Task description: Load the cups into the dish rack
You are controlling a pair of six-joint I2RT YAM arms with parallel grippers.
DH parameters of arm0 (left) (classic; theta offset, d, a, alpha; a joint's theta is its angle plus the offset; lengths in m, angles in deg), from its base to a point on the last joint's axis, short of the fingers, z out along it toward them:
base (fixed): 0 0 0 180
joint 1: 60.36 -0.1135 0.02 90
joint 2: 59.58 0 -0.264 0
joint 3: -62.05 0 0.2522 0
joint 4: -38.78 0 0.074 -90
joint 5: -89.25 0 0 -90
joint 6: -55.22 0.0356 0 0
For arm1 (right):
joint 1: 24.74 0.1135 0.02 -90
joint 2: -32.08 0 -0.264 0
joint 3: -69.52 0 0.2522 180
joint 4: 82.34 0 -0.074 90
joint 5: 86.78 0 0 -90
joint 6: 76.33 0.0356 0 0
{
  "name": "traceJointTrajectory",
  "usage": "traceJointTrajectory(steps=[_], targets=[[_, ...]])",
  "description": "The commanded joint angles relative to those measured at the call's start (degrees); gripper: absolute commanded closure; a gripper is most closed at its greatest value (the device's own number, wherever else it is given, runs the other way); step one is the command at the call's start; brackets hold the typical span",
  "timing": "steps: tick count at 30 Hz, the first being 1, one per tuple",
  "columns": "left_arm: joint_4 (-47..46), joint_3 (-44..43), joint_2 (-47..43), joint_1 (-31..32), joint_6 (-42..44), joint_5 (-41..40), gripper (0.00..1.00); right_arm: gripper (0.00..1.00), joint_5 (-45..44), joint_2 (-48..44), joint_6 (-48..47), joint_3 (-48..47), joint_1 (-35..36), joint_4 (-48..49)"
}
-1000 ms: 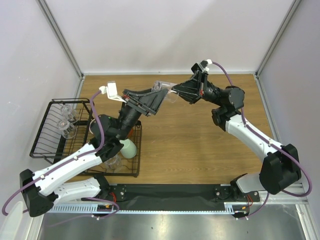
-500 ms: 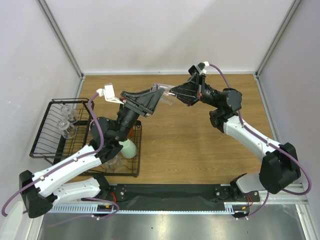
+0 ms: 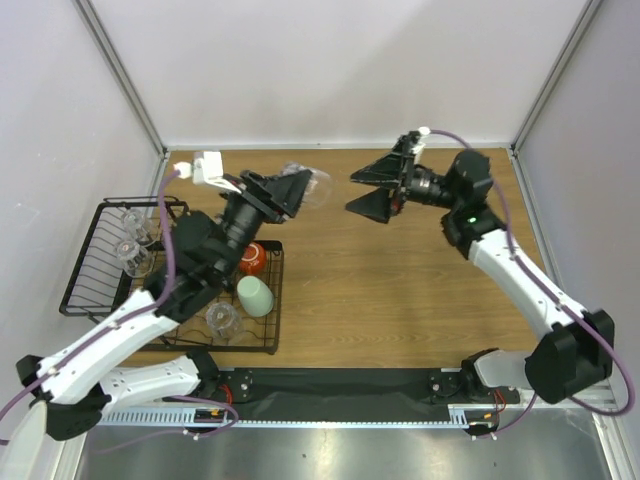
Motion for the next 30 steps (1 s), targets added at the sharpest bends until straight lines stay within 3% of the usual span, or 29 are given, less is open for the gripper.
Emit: traceJointTrajectory(steps=[1, 4, 10, 13, 22, 30], targets=[[23.94, -11.98, 0.16, 0.14, 9.12, -12.08, 1.00, 0.00, 3.52, -4.57, -27.40, -9.78, -5.21, -39.80], [36.35, -18.41, 1.13, -0.30, 13.71, -21.74, 1.00, 0.00, 2.55, -5.10, -36.85, -12.27, -6.80, -49.83], [49.93, -21.60, -2.12, -7.59, 14.51, -31.42, 1.00, 0.00, 3.25, -4.49, -35.89, -10.34, -6.46, -48.98], [60.82, -23.79, -2.30, -11.98, 10.76, -35.20, 1.00, 0.00, 3.25, -2.91, -36.15, -11.22, -5.23, -48.63], [83.94, -26.09, -5.46, -20.60, 0.29, -40.66, 1.00, 0.00, 3.60, 2.01, -38.17, -16.31, -1.27, -50.21], [93.36, -21.69, -11.61, -22.45, -8.94, -41.54, 1.00, 0.00, 3.42, 5.18, -41.16, -20.79, 0.66, -52.76]])
